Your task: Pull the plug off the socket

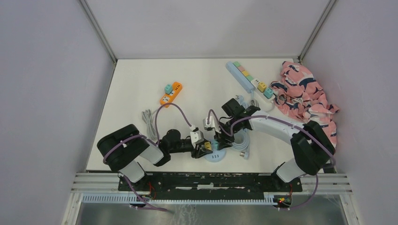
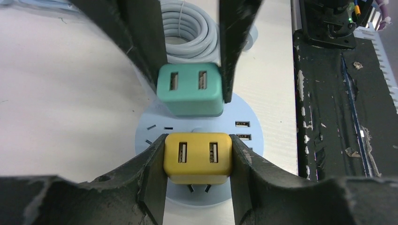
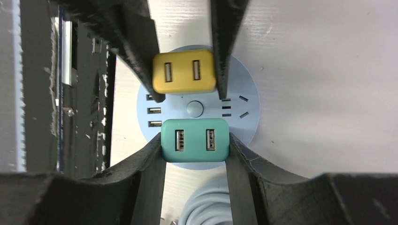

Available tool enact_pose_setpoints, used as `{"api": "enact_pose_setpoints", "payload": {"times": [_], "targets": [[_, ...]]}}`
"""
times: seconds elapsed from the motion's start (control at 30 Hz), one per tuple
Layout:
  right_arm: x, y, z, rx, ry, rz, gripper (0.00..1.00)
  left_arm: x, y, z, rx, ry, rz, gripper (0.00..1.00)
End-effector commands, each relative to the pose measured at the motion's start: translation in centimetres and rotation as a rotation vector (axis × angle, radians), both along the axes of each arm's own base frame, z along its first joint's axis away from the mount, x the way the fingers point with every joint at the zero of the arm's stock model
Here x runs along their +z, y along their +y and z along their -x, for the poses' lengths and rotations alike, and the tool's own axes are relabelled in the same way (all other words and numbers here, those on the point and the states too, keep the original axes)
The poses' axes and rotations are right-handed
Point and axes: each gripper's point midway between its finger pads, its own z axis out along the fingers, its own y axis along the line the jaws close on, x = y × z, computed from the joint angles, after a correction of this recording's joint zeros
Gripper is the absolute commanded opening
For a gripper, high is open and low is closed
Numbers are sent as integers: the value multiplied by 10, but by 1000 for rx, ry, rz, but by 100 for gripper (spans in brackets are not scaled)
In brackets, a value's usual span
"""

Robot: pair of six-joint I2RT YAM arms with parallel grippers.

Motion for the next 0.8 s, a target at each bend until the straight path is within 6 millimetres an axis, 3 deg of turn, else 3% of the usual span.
{"api": "enact_pose_setpoints", "payload": {"times": [0.0, 0.1, 0.17, 0.27, 0.37, 0.53, 0.57, 0.67, 0.7, 0.77], "targets": [[22, -6, -14, 54, -252, -69, 0, -11, 4, -8, 45, 42, -28, 3], [30, 2, 11, 139, -143, -142, 0, -12, 4, -8, 43, 57, -25, 3], [31, 8, 17, 153, -96, -148, 0, -13, 3, -8, 39, 66, -23, 3], [23, 13, -9, 31, -138, -83, 0, -15, 4, -7, 41, 72, -24, 3], [24, 2, -35, -71, -188, -43, 0, -15, 4, -9, 49, 76, -23, 3], [51, -3, 0, 58, -79, -192, 0, -15, 4, -10, 54, 80, -22, 3], [50, -4, -2, 51, -95, -187, 0, -14, 4, -10, 54, 80, -21, 3], [37, -8, -32, -71, -193, -97, 0, -15, 4, -11, 59, 87, -21, 3], [36, -9, -34, -78, -179, -81, 0, -15, 4, -12, 63, 90, -23, 3], [42, -4, -18, -22, -95, -112, 0, -15, 4, -13, 68, 95, -23, 3]]}}
